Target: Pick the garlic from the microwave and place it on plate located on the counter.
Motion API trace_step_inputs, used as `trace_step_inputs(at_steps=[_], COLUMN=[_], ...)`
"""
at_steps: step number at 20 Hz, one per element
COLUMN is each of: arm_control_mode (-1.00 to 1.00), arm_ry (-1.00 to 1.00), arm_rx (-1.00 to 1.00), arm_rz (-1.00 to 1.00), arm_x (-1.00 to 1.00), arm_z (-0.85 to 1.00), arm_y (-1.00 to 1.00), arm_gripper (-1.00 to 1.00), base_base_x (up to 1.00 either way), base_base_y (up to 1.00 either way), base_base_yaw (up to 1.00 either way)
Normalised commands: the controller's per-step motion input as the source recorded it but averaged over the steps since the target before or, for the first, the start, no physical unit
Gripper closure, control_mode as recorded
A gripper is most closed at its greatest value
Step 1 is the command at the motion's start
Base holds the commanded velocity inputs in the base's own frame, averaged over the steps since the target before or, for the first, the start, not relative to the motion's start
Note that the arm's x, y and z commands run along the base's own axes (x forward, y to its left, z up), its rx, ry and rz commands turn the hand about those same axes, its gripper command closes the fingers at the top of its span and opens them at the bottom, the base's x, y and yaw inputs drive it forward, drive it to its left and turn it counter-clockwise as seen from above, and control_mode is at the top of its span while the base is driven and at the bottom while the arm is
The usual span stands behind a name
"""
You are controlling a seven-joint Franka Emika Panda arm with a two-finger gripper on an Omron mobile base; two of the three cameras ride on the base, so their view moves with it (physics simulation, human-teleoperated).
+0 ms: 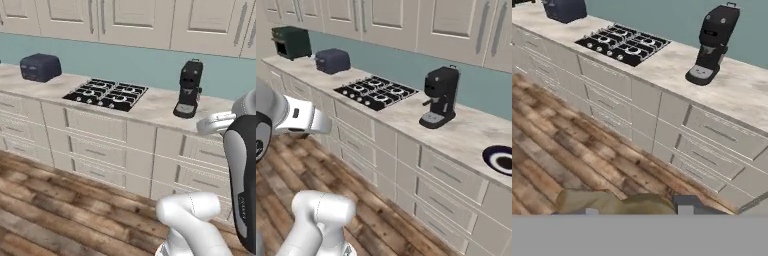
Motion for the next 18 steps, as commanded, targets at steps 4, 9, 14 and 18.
trace_step_inputs(at_steps=[4,9,14,18], arm_control_mode=[1.0,1.0,1.0,1.0], arm_ry=[0.0,0.0,0.0,0.0], arm_rx=[0.0,0.0,0.0,0.0], arm_rz=[0.0,0.0,0.0,0.0], arm_x=[0.0,0.0,0.0,0.0], arm_z=[0.0,0.0,0.0,0.0], arm_y=[0.0,0.0,0.0,0.0], arm_gripper=[1.0,1.0,1.0,1.0], base_base_x=[0.59,0.61,0.72,0.8], base_base_y=[0.01,0.04,0.03,-0.04], base_base_yaw=[-0.67,-0.6,-0.47,-0.33])
